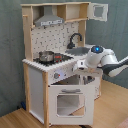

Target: Play with the kitchen

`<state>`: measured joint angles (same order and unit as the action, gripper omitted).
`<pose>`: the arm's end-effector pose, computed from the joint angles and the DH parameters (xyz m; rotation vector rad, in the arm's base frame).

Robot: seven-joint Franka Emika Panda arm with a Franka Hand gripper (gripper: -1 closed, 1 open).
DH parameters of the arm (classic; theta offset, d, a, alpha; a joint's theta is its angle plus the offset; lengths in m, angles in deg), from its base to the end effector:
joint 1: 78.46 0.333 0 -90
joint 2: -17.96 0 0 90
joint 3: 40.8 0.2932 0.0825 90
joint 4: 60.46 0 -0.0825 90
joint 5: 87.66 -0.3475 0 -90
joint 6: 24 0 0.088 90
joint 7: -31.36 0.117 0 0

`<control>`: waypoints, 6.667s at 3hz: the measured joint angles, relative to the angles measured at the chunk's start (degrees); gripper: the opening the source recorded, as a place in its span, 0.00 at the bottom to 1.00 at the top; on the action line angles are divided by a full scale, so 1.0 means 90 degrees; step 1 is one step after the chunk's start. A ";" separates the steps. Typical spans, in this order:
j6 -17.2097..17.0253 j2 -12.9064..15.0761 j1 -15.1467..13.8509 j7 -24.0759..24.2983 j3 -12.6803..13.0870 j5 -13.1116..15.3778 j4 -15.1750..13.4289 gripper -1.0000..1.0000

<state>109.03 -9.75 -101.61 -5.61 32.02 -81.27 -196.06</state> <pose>0.2975 0.3575 0.3824 1.8360 1.8423 0.1880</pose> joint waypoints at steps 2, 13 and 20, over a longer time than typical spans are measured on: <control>0.0424 0.0133 0.0000 0.0002 -0.0001 0.0000 -0.0238 0.00; 0.2264 0.3398 -0.0092 0.1990 0.1789 -0.0135 -0.0877 0.00; 0.1452 0.1216 -0.0094 0.4022 0.1864 -0.0043 -0.0216 1.00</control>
<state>122.10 1.20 -102.46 30.59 48.80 -81.65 -198.01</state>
